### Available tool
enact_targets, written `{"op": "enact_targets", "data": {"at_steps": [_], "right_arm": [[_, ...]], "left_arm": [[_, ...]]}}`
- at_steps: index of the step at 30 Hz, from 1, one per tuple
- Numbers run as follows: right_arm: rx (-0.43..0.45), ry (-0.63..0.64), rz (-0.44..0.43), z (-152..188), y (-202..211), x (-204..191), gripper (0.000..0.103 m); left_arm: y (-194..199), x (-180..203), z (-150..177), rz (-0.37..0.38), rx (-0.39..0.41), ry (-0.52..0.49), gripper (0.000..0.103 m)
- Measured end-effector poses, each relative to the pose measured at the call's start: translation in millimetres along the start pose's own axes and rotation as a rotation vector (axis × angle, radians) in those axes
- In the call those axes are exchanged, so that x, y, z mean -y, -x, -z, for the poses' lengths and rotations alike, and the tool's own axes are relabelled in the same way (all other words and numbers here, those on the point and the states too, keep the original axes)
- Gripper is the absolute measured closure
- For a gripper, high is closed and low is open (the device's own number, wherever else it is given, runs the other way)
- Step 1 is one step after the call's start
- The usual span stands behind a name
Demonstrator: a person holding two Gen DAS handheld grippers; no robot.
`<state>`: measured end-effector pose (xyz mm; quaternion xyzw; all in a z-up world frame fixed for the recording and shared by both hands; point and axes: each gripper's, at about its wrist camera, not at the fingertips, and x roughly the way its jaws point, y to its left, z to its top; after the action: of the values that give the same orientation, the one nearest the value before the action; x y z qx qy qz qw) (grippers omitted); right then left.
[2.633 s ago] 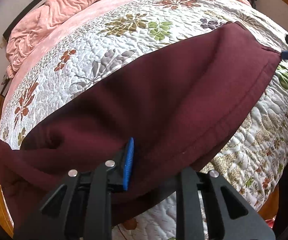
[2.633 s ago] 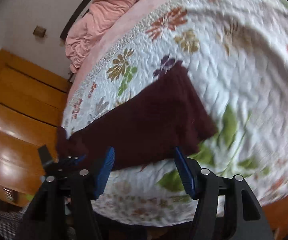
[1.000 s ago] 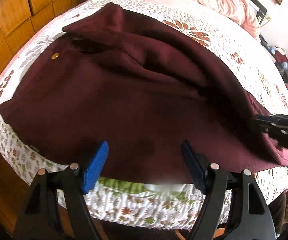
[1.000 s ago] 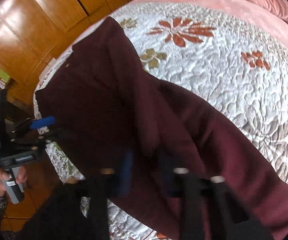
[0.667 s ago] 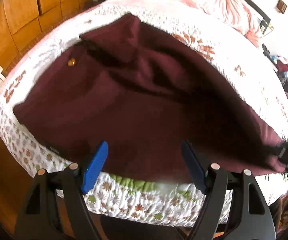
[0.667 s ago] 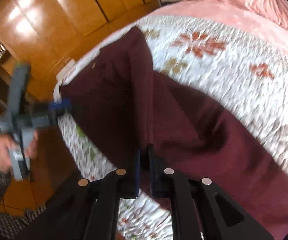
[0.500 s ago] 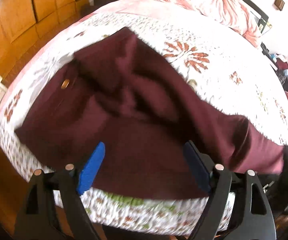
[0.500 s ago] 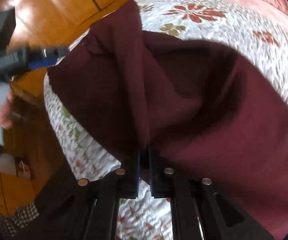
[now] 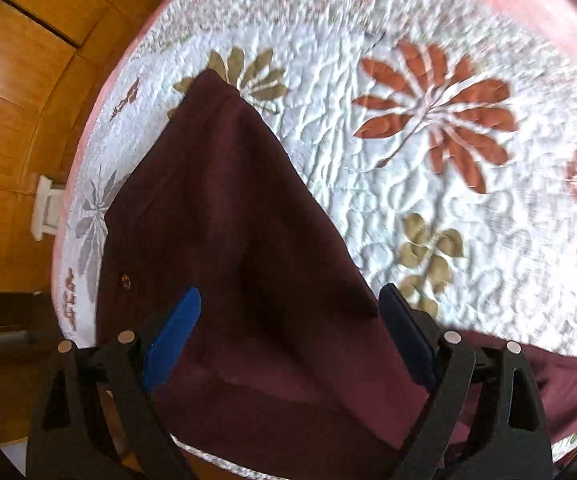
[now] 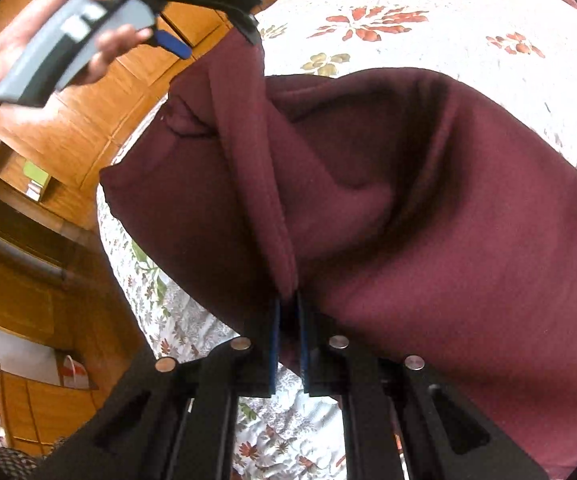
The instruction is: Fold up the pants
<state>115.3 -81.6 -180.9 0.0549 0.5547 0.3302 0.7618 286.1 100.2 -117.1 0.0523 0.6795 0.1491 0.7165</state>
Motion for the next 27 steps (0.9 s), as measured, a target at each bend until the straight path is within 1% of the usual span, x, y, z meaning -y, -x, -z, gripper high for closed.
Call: {"op": "enact_targets", "data": {"at_steps": [2, 4, 6, 7, 8, 9, 10, 11, 12, 13, 14, 15, 16, 18, 19, 21, 22, 23, 24, 25, 26, 27], "right_arm": [[0.006, -0.009, -0.013, 0, -1, 4, 0.095], [0.010, -0.015, -0.023, 1, 0, 6, 0.095], [0.012, -0.018, -0.030, 1, 1, 8, 0.095], [0.014, -0.022, -0.034, 1, 2, 9, 0.096], [0.014, -0.023, -0.037, 1, 2, 11, 0.096], [0.016, -0.023, -0.039, 1, 3, 11, 0.096], [0.017, -0.021, -0.038, 2, 2, 10, 0.096], [0.017, -0.021, -0.037, 2, 2, 10, 0.096], [0.018, -0.018, -0.038, 2, 3, 10, 0.096], [0.018, -0.018, -0.038, 2, 5, 12, 0.096], [0.019, -0.020, -0.037, 2, 5, 12, 0.096], [0.021, -0.021, -0.036, 2, 6, 12, 0.096], [0.023, -0.025, -0.036, 1, 7, 12, 0.096], [0.027, -0.034, -0.037, 1, 9, 14, 0.095], [0.029, -0.042, -0.039, 0, 11, 15, 0.093], [0.032, -0.050, -0.038, 0, 16, 17, 0.092], [0.032, -0.051, -0.036, -1, 18, 17, 0.092], [0.034, -0.050, -0.036, -1, 19, 17, 0.092], [0.036, -0.050, -0.035, -1, 21, 17, 0.092], [0.038, -0.049, -0.032, -1, 23, 17, 0.092], [0.039, -0.047, -0.030, -1, 24, 16, 0.092], [0.038, -0.044, -0.025, -2, 25, 15, 0.092]], "left_arm": [[-5, 5, -5, -0.053, -0.030, -0.029, 0.013], [-14, 10, -12, -0.090, -0.072, -0.050, 0.013], [-22, 11, -16, -0.097, -0.109, -0.054, 0.013], [-26, 11, -18, -0.094, -0.127, -0.053, 0.014], [-31, 11, -19, -0.084, -0.150, -0.055, 0.018], [-34, 11, -19, -0.072, -0.167, -0.056, 0.031], [-36, 10, -18, -0.059, -0.179, -0.053, 0.040], [-38, 8, -17, -0.037, -0.190, -0.040, 0.043], [-38, 6, -15, -0.029, -0.184, -0.031, 0.049], [-37, 5, -13, -0.023, -0.176, -0.029, 0.058], [-35, 1, -11, -0.008, -0.168, -0.024, 0.064], [-32, -3, -8, 0.015, -0.159, -0.012, 0.077], [-27, -9, -4, 0.043, -0.142, 0.016, 0.083], [-17, -22, 4, 0.083, -0.097, 0.049, 0.086], [-10, -28, 11, 0.100, -0.065, 0.060, 0.087], [9, -46, 34, 0.140, 0.033, 0.100, 0.088], [23, -59, 55, 0.163, 0.110, 0.123, 0.088], [30, -67, 67, 0.177, 0.162, 0.147, 0.088], [40, -79, 90, 0.189, 0.236, 0.178, 0.088], [45, -84, 105, 0.198, 0.281, 0.202, 0.088], [50, -99, 132, 0.234, 0.357, 0.270, 0.088], [50, -111, 155, 0.258, 0.405, 0.320, 0.087]]}}
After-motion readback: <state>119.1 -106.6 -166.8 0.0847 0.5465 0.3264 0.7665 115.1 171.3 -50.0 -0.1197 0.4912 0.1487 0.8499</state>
